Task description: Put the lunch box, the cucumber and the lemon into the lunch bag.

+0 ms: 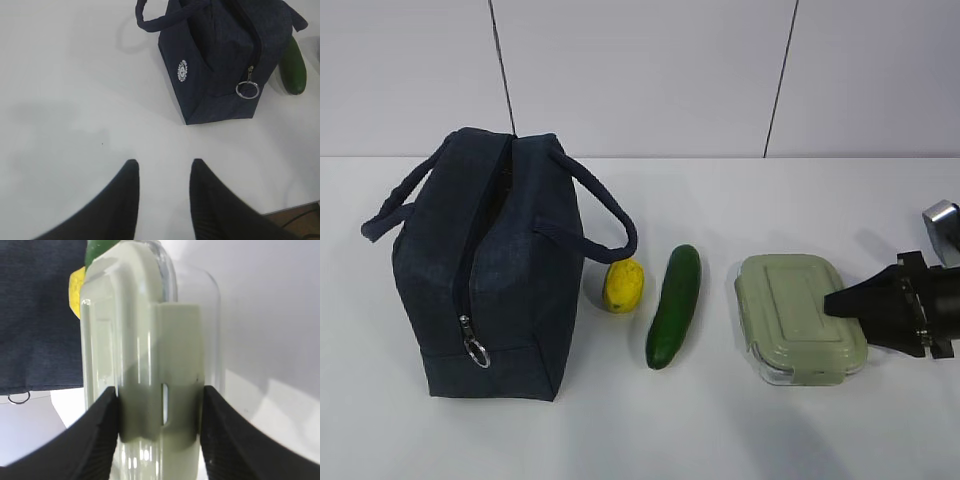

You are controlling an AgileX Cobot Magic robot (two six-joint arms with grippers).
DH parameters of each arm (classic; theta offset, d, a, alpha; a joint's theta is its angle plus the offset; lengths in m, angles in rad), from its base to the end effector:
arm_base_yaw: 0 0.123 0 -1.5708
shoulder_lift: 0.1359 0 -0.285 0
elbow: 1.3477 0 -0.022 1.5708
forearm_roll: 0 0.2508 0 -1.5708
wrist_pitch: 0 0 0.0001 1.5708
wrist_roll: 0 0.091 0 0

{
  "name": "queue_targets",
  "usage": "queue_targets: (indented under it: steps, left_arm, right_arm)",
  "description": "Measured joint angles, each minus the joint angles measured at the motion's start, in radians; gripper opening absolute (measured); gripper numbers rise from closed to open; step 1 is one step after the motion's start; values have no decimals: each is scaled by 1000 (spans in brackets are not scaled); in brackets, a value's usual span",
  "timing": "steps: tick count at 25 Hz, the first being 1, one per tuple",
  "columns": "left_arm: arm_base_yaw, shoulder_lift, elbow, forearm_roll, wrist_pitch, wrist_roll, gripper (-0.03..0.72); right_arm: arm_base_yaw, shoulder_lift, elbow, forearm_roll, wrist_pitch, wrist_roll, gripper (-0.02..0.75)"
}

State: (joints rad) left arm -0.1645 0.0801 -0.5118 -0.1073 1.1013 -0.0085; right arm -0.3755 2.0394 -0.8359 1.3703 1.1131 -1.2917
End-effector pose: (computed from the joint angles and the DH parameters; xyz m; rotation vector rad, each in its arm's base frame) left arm 0.0027 -0.0093 0.2778 0.1713 2.1501 -0.2314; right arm 0.3037 -0.0337 0.0986 0.2223 2.4405 1.3858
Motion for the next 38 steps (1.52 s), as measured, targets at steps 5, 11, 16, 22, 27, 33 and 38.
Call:
queue_targets:
  steps: [5,11,16,22,27,33,38]
  left_arm:
    - [0,0,0,0,0,0,244]
    - [0,0,0,0,0,0,244]
    - [0,0,0,0,0,0,244]
    - [0,0,0,0,0,0,244]
    - [0,0,0,0,0,0,244]
    - [0,0,0,0,0,0,244]
    - [0,32,0,0,0,0,244]
  right_arm:
    - [0,-8,0,0,0,13,344]
    - [0,-12,0,-1,0,30,344]
    - [0,-12,0,-1,-2,40,344]
    - [0,-12,0,-1,-2,53,344]
    - [2,-16,0,-1,-2,55,344]
    - [2,-62,0,0,-4,57,344]
    - [2,-67,0,0,-4,81,343]
